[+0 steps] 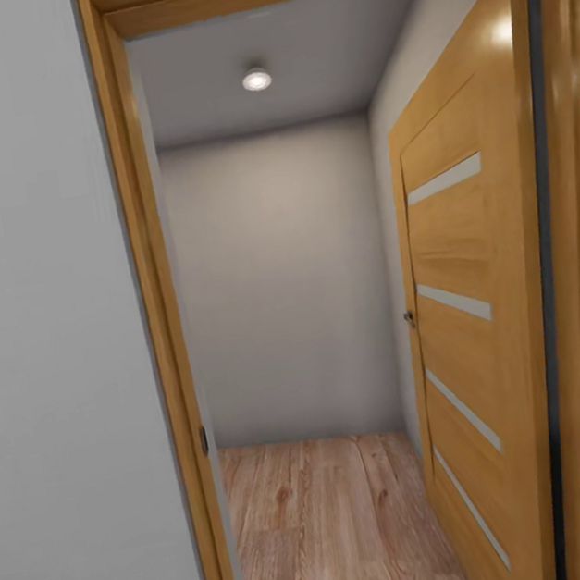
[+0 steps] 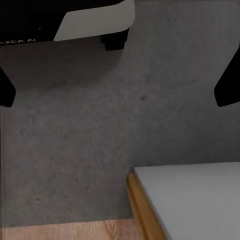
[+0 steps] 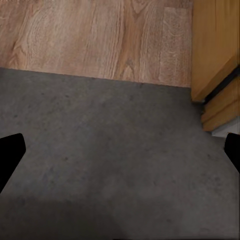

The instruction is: Move the two storage containers from the living room to the garage. In the garage, place one container on the floor and stack the other container on top of it (either order is fine).

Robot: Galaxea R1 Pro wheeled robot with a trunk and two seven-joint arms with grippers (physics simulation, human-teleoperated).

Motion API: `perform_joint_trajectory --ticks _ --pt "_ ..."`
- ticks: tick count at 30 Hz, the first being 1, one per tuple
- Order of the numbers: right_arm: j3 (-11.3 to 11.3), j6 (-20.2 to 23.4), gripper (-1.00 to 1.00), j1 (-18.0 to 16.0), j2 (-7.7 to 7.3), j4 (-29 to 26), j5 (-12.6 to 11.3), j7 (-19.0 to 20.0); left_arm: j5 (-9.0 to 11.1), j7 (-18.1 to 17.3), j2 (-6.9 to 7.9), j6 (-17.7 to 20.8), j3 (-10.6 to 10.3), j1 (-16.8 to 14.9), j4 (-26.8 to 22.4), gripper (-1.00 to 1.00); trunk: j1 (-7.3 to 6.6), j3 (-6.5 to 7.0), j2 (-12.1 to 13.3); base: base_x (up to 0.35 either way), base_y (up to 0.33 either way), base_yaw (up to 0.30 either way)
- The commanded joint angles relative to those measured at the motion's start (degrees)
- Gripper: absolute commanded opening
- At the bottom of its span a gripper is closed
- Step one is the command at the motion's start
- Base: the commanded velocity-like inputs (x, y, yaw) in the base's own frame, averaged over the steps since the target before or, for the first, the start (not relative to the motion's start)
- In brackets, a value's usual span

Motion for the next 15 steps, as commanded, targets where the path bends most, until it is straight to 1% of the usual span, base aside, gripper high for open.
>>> perform_joint_trajectory --ticks 1,15 --pt "-0.3 -0.3 1.0 -0.1 -0.06 0.2 -0.1 0.2 0.5 0.1 -0.02 0.1 -0.5 -0.1 0.1 1.0 0.01 0.0 -0.1 0.0 0.0 -0.22" --pt "-0.3 -0.3 1.0 -0.1 -0.06 0.2 -0.1 0.2 0.4 0.0 -0.06 0.0 -0.6 -0.1 0.1 1.0 0.01 0.95 -0.1 0.0 0.0 -0.22"
